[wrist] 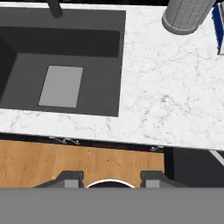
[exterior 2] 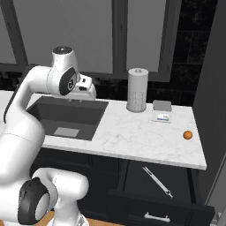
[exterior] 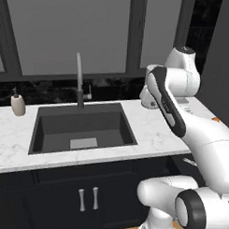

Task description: Pick the tongs from the drawer and place it on the counter.

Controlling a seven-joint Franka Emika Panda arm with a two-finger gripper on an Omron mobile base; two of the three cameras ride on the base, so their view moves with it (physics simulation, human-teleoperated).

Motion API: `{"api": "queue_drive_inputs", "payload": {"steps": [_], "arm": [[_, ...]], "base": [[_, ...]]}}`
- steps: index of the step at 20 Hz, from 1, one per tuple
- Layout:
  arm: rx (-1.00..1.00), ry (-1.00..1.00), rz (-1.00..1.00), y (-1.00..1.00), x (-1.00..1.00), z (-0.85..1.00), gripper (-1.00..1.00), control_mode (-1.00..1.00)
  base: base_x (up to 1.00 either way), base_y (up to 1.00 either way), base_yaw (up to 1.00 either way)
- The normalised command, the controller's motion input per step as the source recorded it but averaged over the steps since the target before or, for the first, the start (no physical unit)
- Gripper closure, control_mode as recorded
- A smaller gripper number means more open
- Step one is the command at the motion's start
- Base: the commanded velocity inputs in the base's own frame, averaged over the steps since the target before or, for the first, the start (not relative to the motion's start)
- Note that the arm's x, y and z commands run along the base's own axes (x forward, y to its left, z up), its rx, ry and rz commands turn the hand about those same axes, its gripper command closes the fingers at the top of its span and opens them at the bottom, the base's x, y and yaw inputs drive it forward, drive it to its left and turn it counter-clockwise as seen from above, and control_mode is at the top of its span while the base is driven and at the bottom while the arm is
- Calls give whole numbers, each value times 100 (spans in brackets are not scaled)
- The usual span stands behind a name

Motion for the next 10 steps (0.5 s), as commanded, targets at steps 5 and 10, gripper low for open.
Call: {"api": "queue_drive_inputs", "payload": {"steps": [5,10], "arm": [[0,-1,-2,-26,-35,0,-100,-100],[0,0,-5,-100,-40,0,-100,-100]], "base": [[0,0,0],[0,0,0]]}}
